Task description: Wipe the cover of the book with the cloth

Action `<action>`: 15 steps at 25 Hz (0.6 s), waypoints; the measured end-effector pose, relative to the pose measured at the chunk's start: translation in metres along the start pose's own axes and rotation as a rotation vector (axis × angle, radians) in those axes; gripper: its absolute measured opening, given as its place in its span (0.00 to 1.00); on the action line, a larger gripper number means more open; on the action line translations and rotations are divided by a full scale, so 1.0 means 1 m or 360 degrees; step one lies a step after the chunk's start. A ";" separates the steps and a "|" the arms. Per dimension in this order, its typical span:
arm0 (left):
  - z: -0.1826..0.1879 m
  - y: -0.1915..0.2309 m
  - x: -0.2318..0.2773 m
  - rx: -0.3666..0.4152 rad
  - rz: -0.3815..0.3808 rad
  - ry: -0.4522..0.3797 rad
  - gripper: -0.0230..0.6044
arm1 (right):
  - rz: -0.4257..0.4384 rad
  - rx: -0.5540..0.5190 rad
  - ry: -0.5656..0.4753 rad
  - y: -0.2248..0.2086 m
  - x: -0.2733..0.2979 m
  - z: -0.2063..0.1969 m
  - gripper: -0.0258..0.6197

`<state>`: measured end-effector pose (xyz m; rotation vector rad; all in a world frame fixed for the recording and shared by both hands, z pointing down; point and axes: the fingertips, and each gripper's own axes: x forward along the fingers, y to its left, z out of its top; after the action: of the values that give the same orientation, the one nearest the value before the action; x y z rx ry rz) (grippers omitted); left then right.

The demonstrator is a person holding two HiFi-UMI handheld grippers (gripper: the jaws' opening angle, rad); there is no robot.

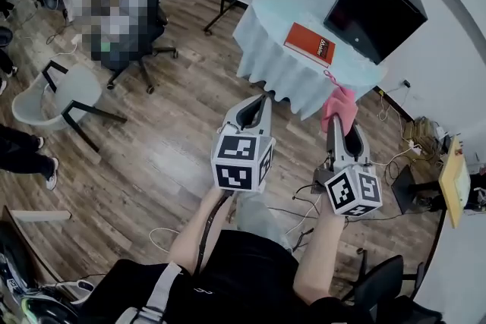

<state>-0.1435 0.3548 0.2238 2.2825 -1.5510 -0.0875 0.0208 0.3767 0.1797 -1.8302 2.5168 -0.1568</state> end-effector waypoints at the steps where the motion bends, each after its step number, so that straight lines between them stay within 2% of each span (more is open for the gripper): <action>1: -0.002 0.003 0.007 0.0001 0.0017 0.0014 0.06 | 0.0010 0.0007 0.0003 -0.003 0.008 -0.003 0.27; 7: -0.003 0.011 0.066 0.0001 0.0096 0.0061 0.06 | 0.0056 0.0068 0.0053 -0.045 0.063 -0.014 0.27; 15: -0.019 -0.012 0.148 0.0004 0.0084 0.0152 0.06 | 0.0044 0.0119 0.0080 -0.118 0.116 -0.021 0.27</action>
<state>-0.0706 0.2294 0.2607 2.2120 -1.5619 0.0374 0.0951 0.2321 0.2160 -1.7859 2.5308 -0.2957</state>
